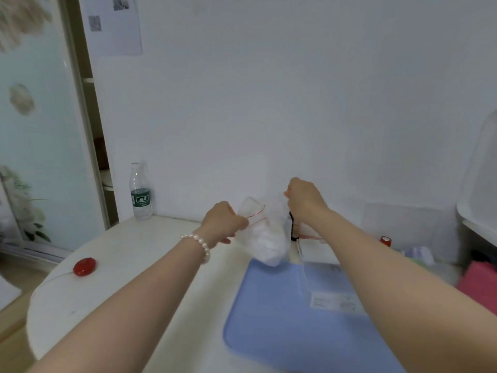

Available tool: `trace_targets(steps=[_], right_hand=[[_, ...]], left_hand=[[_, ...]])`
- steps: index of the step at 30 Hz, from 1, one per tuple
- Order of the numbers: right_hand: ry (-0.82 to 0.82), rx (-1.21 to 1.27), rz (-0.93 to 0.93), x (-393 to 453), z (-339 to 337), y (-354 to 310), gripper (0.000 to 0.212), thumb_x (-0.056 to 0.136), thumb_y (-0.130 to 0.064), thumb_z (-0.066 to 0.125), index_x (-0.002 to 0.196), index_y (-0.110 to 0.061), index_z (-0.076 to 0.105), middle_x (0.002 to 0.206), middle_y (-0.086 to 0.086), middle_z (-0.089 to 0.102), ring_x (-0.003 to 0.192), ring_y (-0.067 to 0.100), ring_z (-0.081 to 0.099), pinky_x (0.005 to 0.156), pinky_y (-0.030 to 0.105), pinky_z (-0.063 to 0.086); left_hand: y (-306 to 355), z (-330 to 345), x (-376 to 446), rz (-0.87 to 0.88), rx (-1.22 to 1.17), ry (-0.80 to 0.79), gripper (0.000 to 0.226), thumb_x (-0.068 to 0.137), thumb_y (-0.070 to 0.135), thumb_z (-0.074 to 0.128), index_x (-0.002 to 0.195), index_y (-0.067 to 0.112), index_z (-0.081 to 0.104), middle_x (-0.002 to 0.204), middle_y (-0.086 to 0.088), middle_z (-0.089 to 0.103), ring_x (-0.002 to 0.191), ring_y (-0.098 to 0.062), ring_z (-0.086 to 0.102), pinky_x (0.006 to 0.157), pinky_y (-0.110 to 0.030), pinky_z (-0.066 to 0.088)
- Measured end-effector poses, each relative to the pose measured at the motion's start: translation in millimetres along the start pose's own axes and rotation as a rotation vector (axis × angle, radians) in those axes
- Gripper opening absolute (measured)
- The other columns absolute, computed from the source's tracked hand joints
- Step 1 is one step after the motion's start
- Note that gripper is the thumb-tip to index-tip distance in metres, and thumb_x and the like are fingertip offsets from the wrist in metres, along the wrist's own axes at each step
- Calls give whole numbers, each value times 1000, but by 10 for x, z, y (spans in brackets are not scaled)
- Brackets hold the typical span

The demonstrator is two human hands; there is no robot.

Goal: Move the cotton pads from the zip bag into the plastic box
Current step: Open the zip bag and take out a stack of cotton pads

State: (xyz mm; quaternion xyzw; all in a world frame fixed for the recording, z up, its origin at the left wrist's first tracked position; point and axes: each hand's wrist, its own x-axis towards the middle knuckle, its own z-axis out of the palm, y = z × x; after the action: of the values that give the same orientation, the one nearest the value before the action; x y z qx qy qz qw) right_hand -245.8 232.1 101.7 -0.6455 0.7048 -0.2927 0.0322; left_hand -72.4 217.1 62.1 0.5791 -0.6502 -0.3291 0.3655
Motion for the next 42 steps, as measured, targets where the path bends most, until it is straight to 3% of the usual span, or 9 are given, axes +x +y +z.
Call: trace_targets(steps=[9, 14, 18, 23, 27, 29, 36, 39, 42], right_hand=[[103, -99, -42, 161, -285, -81, 14, 92, 1, 39, 104, 1, 47, 92, 13, 52, 78, 25, 48, 63, 30, 37], [-87, -46, -284, 149, -136, -220, 8, 96, -8, 41, 90, -9, 46, 85, 7, 52, 77, 26, 55, 53, 25, 36], [-85, -135, -380, 50, -52, -232, 6, 96, -14, 43, 96, -11, 49, 77, -1, 49, 74, 23, 50, 55, 27, 35], [-410, -287, -88, -132, -115, -252, 75, 77, -39, 67, 137, -17, 27, 110, 6, 54, 92, 25, 53, 79, 36, 49], [-514, -539, 183, -125, -165, -124, 15, 88, -17, 53, 92, -3, 53, 86, 10, 62, 53, 23, 55, 49, 28, 44], [-516, -418, 278, -60, -158, -51, 22, 92, -9, 42, 77, 1, 54, 92, 14, 69, 53, 26, 58, 50, 29, 47], [199, 115, -10, 44, 15, 90, 19, 80, 7, 30, 88, -3, 44, 75, 5, 46, 72, 26, 45, 59, 33, 37], [249, 500, 54, -43, 272, 223, 18, 87, -7, 30, 88, -7, 48, 74, 3, 51, 68, 22, 42, 54, 28, 32], [180, 403, 43, -213, 657, 479, 22, 89, -7, 34, 96, -16, 53, 96, 9, 56, 80, 25, 52, 63, 28, 34]], left_hand=[[62, -262, -142, -111, -26, -218, 19, 79, 7, 55, 95, 10, 46, 96, -9, 54, 83, -26, 63, 71, -40, 56], [198, -181, -101, 59, 79, -13, 59, 78, 37, 67, 128, 22, 38, 109, 0, 45, 93, -19, 53, 74, -32, 47], [296, -106, 35, 161, 334, -35, 27, 87, 36, 57, 104, 14, 61, 86, 3, 57, 79, -18, 55, 73, -33, 49], [193, 67, 190, 227, 519, 25, 32, 96, 29, 41, 90, 6, 62, 81, -6, 65, 78, -29, 63, 76, -39, 54], [81, 129, 381, 259, 503, 90, 34, 98, 31, 35, 92, 9, 61, 93, -7, 69, 82, -29, 66, 78, -42, 54], [94, 121, 463, 286, 468, 154, 31, 98, 29, 36, 90, 12, 60, 92, -4, 70, 80, -29, 66, 78, -43, 54], [215, 68, 486, 592, 187, 551, 35, 84, 21, 24, 102, 15, 53, 87, -5, 70, 75, -31, 66, 68, -41, 49], [18, 109, 386, 660, 183, 495, 38, 89, 22, 29, 116, 17, 55, 93, -3, 68, 84, -28, 64, 67, -27, 39], [-383, 209, 286, 590, 360, 302, 33, 98, 20, 38, 128, 21, 51, 113, 0, 65, 100, -27, 62, 77, -25, 39]])
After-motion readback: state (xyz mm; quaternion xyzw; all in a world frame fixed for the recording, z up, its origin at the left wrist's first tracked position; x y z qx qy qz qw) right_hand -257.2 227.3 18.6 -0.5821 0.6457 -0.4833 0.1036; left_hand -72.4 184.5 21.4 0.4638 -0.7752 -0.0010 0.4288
